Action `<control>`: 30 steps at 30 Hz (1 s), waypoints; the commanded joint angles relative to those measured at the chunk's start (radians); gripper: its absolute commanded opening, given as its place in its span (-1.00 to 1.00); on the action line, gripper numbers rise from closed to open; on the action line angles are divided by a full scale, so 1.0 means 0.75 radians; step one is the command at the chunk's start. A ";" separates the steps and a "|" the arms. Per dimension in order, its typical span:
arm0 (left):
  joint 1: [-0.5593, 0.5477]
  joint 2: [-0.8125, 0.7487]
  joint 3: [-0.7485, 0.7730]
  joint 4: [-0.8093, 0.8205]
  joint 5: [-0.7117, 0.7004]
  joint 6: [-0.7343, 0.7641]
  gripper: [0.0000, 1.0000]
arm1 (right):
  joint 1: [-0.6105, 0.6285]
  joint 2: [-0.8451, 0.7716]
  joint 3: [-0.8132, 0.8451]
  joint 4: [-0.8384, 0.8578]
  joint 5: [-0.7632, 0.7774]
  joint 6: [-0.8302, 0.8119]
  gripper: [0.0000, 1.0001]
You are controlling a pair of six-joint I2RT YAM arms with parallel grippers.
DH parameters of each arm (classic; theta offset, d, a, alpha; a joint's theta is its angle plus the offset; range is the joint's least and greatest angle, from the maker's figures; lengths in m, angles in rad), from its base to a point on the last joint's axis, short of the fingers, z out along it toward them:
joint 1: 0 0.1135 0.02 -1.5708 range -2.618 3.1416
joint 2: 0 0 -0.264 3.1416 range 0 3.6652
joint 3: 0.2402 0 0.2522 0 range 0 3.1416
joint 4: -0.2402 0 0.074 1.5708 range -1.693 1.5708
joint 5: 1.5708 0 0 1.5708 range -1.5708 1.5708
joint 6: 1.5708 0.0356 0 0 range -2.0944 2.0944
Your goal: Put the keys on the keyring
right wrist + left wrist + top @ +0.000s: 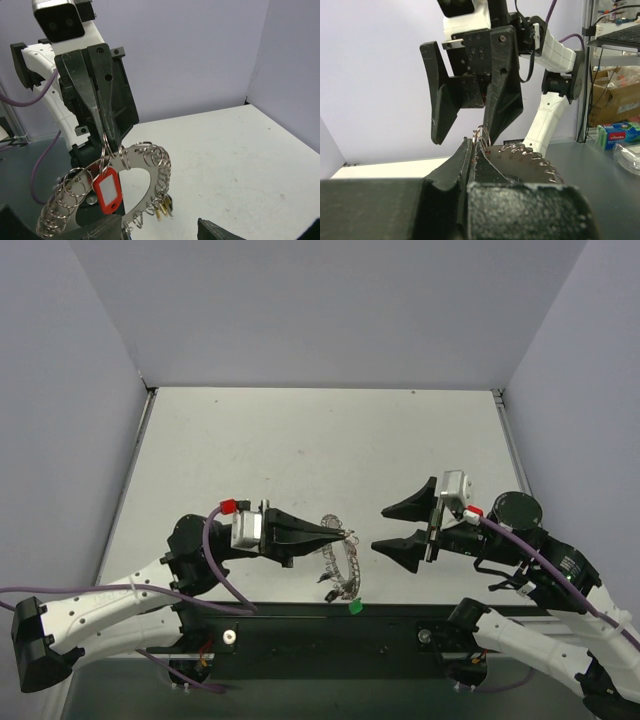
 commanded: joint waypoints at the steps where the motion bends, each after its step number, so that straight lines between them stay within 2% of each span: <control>1: 0.004 -0.003 0.011 0.122 0.069 0.008 -1.00 | 0.002 0.015 0.012 0.141 -0.064 0.030 0.15; 7: 0.011 0.003 0.015 0.081 0.050 0.024 -1.00 | 0.002 0.031 -0.004 0.148 -0.005 0.032 0.11; 12: 0.013 0.011 -0.008 0.005 -0.031 0.063 -1.00 | 0.002 0.029 -0.045 0.143 0.077 0.048 0.16; 23: 0.019 0.109 -0.038 -0.111 -0.420 0.118 -1.00 | 0.000 0.004 -0.117 0.143 0.218 0.099 0.49; 27: 0.035 0.183 -0.022 -0.142 -0.555 0.133 -1.00 | -0.004 -0.008 -0.131 0.139 0.261 0.105 0.50; 30: 0.074 0.240 -0.020 -0.122 -0.580 0.115 -1.00 | -0.006 -0.022 -0.141 0.137 0.288 0.107 0.53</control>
